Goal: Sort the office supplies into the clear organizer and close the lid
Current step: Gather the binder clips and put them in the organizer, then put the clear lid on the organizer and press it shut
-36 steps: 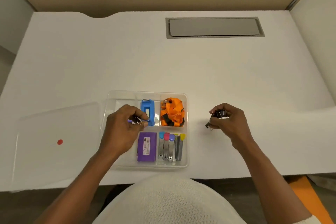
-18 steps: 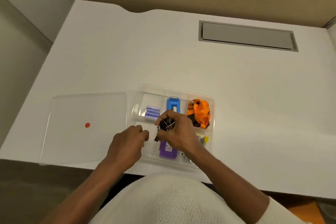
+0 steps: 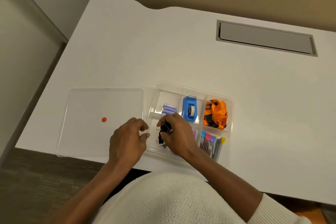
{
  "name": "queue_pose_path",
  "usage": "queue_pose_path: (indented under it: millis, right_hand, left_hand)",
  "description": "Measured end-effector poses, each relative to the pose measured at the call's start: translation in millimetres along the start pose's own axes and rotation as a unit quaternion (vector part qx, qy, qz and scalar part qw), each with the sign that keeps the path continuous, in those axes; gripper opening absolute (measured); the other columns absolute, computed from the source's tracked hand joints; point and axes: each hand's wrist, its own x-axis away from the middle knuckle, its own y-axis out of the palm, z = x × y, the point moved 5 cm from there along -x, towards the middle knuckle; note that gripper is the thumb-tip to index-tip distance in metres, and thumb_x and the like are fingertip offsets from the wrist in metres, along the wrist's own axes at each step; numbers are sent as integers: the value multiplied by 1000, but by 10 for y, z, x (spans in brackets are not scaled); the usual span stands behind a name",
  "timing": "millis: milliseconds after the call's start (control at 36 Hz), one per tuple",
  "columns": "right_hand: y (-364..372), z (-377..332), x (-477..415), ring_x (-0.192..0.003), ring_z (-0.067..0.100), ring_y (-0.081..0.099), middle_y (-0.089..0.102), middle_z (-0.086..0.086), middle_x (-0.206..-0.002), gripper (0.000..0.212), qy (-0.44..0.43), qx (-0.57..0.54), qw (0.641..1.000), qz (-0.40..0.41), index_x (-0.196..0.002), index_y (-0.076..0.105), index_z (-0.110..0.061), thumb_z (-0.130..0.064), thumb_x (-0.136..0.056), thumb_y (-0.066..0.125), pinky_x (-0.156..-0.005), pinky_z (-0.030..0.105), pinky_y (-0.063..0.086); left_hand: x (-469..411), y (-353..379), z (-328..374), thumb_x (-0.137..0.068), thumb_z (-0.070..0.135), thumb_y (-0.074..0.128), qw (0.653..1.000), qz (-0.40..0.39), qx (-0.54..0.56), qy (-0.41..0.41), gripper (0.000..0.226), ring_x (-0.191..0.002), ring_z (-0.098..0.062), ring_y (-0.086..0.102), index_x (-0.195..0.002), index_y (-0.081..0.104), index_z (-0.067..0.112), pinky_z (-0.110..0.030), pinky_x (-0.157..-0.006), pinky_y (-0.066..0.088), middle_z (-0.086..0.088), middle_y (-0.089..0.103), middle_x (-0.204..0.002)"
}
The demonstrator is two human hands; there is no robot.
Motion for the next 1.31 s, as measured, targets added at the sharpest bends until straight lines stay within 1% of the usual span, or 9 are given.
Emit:
queue_pose_path:
  millis: [83,306,528,750,917,1028,1111,1167,1306]
  right_hand:
    - [108,-10,-21,-97,12,59,62,0,-117,34,-13,52,998,-34,-117,66,-24,-13,-87,77,-80,14,43]
    - [178,-177,-90,-113,25,64,62,7,-134,44,-48,150,985,-68,-138,59,-19,-21,-95,71,-95,35,57]
    - [105,-372,-100,-100,33,71,66,11,-130,49,-49,245,967,-46,-139,55,-17,-16,-92,71,-84,43,60]
    - [34,-684,-295,-90,14,70,75,1,-111,24,2,42,999,-13,-119,72,-17,-20,-96,66,-83,24,54]
    - [394,-967,-512,-104,25,67,62,12,-128,61,27,31,996,-80,-144,47,-18,-29,-89,72,-82,29,49]
    - [716,-1083,-665,-109,42,63,44,23,-137,78,60,69,988,-127,-149,31,-9,-28,-88,74,-83,33,45]
    - [915,-1096,-759,-128,62,42,25,34,-147,84,101,98,976,-166,-146,25,-4,-29,-86,77,-107,51,45]
    - [1015,-1084,-806,-141,72,12,-1,41,-157,89,137,103,969,-180,-148,20,-4,-27,-84,78,-119,64,28]
    - [1182,-1059,-834,-144,64,-25,-34,36,-156,104,208,65,963,-158,-154,7,-10,-26,-81,81,-117,74,6]
  left_hand:
    - [-53,29,-148,-80,30,87,998,-6,14,-62,32,-68,-12,64,-104,67,22,-34,-62,59,10,68,-92]
    - [-101,168,-357,-83,29,85,979,-83,107,-153,14,-51,-6,69,-83,71,26,-19,-57,52,15,68,-69]
    - [-69,123,-452,-82,43,83,971,-101,126,-174,18,-69,-9,73,-79,70,31,-36,-72,63,14,72,-78]
    - [-172,-252,-904,-85,49,78,968,-8,92,-233,24,-74,-11,69,-75,68,30,-31,-72,58,13,71,-81]
    - [-288,-631,-1428,-88,45,76,959,80,-10,-273,32,-98,-30,68,-105,68,19,-41,-74,57,-6,70,-111]
    - [-342,-704,-1731,-85,45,79,942,58,-46,-326,59,-121,-40,57,-126,58,9,-51,-88,52,-18,59,-130]
    - [-366,-682,-1877,-84,46,80,935,29,-37,-353,75,-129,-42,50,-137,49,4,-56,-100,48,-22,53,-138]
    - [-373,-649,-1911,-84,47,79,934,17,-25,-357,79,-133,-42,47,-140,46,4,-56,-103,47,-22,51,-141]
    - [-389,-618,-1941,-83,46,81,930,22,-38,-364,84,-133,-44,46,-141,42,0,-59,-104,44,-24,50,-142]
